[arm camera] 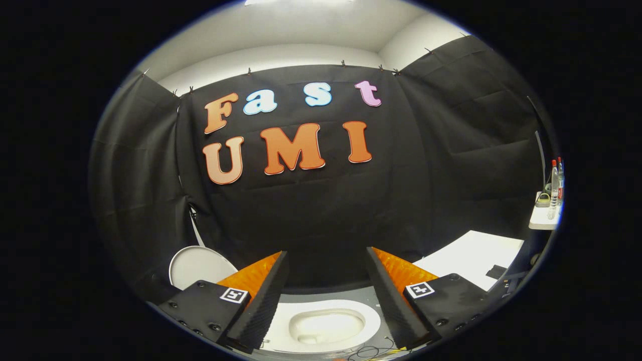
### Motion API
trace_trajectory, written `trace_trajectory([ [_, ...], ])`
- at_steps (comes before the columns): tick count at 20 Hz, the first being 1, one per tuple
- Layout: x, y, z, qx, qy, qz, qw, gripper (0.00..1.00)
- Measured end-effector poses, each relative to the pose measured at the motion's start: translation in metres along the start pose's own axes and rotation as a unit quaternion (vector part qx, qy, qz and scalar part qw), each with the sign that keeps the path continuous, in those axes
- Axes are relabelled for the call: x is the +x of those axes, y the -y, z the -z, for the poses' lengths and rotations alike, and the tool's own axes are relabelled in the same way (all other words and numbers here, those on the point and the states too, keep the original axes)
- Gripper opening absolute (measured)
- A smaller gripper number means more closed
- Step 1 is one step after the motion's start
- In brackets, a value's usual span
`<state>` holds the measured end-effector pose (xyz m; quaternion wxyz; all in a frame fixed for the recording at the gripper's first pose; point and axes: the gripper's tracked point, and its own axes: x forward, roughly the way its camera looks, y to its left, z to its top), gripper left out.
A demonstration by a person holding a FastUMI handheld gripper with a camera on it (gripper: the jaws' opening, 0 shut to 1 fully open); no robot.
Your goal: Open the toilet lid.
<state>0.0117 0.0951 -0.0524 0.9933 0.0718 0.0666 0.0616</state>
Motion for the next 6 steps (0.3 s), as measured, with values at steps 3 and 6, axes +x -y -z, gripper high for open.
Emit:
trace_trajectory([
  [3,-0.01,0.017,0.0,-0.002,0.007,0.02,1.0,0.98],
  [6,-0.015,0.019,-0.008,0.003,0.013,0.024,1.0,0.98],
])
